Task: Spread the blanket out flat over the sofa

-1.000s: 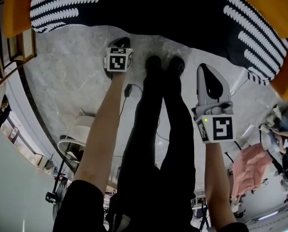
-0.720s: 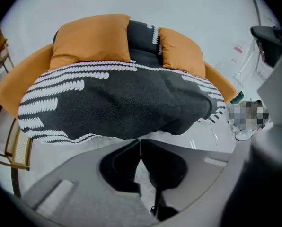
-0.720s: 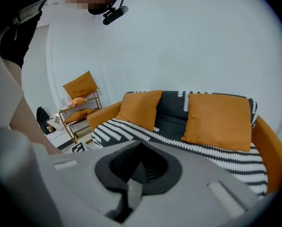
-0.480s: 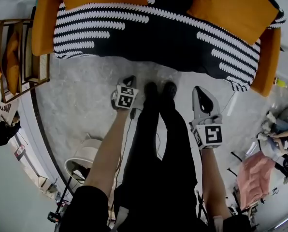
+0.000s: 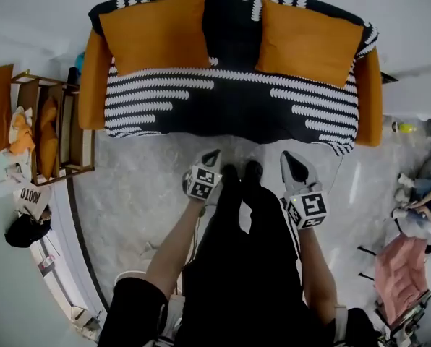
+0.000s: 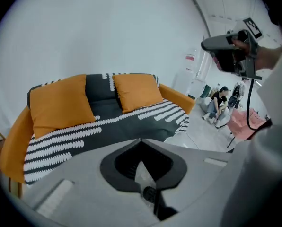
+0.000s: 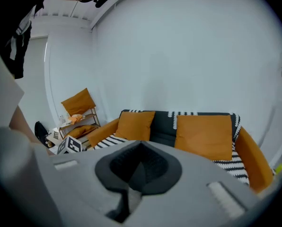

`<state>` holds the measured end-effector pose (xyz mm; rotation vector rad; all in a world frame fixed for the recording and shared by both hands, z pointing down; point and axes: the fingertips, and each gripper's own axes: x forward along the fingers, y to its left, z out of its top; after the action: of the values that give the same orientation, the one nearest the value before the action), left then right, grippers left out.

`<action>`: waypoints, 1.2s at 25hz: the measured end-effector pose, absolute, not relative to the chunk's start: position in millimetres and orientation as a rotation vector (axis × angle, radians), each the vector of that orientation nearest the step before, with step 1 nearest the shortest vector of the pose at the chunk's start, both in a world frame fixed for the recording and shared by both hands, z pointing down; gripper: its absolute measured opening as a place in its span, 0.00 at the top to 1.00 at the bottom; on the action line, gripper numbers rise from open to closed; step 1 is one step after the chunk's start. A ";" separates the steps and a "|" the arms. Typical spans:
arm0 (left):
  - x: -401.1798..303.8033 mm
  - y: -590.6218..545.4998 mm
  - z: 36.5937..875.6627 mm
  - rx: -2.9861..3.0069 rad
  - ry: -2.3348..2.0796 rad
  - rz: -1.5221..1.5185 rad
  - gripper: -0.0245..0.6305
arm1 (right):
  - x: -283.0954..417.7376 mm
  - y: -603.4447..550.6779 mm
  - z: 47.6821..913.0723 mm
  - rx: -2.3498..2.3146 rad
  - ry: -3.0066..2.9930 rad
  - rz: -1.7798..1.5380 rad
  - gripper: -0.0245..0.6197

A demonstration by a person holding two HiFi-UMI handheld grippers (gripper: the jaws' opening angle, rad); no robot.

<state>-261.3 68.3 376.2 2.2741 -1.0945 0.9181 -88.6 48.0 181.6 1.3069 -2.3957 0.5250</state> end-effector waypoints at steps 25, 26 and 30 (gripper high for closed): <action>-207.4 36.9 44.1 2.634 -1.129 0.226 0.95 | -88.8 49.6 15.9 1.446 -2.684 0.378 0.96; -205.3 36.2 36.4 2.641 -1.128 0.208 0.95 | -88.2 49.3 13.3 1.446 -2.688 0.386 0.96; -195.9 32.4 11.8 2.673 -1.116 0.160 0.95 | -88.4 46.8 2.4 1.424 -2.723 0.416 0.96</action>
<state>-195.9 32.4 11.8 2.6732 -1.1162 0.1605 -88.4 46.8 2.4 1.4235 -2.7235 0.4159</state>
